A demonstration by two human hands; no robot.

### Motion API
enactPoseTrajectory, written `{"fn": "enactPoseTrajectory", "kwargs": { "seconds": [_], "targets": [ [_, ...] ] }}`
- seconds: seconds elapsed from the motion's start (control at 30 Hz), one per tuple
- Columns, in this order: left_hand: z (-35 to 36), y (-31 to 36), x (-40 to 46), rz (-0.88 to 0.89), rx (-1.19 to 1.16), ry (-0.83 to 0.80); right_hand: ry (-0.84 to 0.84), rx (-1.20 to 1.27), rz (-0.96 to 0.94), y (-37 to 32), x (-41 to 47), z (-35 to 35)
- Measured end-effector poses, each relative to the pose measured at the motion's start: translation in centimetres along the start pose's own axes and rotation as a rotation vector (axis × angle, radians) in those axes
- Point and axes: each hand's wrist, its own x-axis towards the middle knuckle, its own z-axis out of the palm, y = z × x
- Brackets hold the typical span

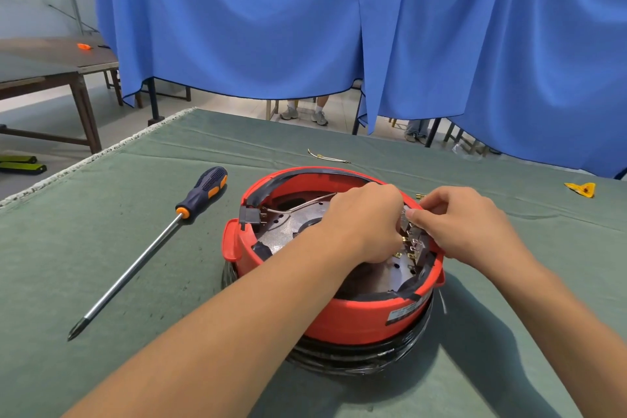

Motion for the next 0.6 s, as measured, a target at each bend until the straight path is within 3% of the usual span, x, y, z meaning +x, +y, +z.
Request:
{"fn": "enactPoseTrajectory", "kwargs": {
  "seconds": [0.6],
  "targets": [
    [-0.10, -0.16, 0.04, -0.030, -0.022, -0.007, -0.045, 0.027, 0.007, -0.20, 0.00, -0.57]
  ]
}}
